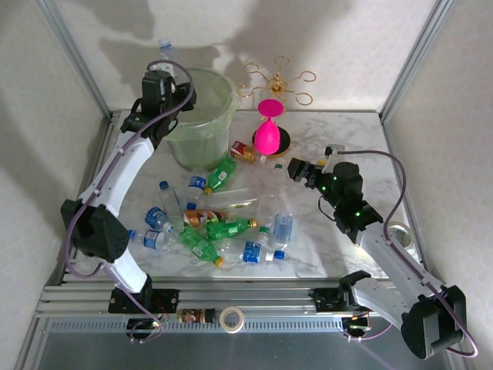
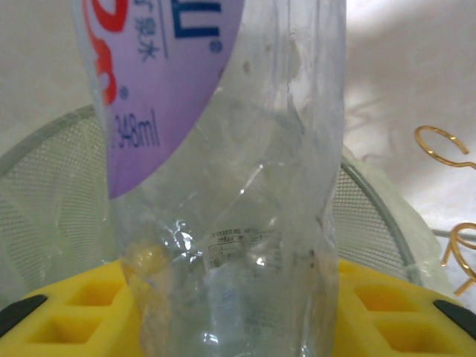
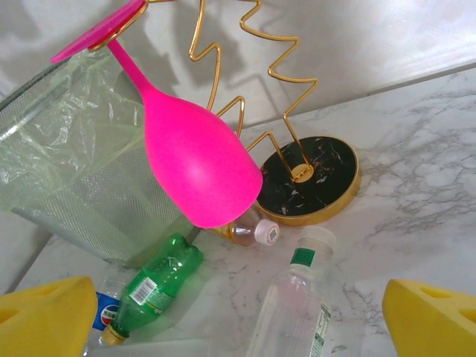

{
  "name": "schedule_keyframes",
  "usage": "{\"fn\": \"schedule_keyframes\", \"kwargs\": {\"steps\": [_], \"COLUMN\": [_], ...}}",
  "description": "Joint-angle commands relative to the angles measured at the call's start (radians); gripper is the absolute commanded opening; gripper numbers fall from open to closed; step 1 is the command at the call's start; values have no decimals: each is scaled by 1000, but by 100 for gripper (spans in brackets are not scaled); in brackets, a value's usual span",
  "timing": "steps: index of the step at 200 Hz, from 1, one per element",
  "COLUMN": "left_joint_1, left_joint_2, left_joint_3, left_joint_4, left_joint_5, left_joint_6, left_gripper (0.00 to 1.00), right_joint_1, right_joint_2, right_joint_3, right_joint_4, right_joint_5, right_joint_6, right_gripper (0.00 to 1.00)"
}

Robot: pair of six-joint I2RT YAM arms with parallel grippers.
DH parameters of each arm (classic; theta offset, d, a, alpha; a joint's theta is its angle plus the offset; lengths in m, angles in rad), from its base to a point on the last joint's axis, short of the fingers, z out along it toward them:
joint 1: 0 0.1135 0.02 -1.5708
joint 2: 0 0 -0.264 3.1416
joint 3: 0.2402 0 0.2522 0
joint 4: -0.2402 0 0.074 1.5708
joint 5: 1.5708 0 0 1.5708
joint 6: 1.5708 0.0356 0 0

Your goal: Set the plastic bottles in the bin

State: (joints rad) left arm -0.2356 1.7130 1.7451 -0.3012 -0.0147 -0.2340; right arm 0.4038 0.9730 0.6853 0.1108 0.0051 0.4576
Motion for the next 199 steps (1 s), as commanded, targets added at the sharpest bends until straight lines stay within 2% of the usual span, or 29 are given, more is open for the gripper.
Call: {"fn": "schedule_keyframes", "kwargs": {"steps": [1, 29, 60, 121, 146, 186, 199], "left_joint_1": [4, 4, 3, -38, -79, -145, -169], "left_joint_2": [52, 85, 87, -50, -171, -408, -470], "left_joint_3": [80, 94, 99, 60, -56, -409, -516], "left_joint_4": [-109, -117, -115, -63, 53, 361, 436], "left_joint_5": [12, 4, 13, 6, 51, 198, 215], "left_joint_6": [22, 9, -9, 7, 16, -48, -71], "left_gripper": [48, 55, 72, 78, 80, 86, 92], "right_joint_1": [-5, -4, -4, -4, -4, -5, -4], "right_joint_2": [-23, -19, 15, 109, 163, 285, 329], "right_joint_3": [-22, -20, 13, 42, 54, 108, 129], "right_joint_4": [-6, -14, -33, -25, -25, -43, -49], "right_joint_5": [31, 38, 26, -5, -11, -36, -42], "right_joint_6": [10, 10, 2, 34, 48, 83, 100], "right_gripper": [99, 99, 99, 99, 99, 99, 99]}}
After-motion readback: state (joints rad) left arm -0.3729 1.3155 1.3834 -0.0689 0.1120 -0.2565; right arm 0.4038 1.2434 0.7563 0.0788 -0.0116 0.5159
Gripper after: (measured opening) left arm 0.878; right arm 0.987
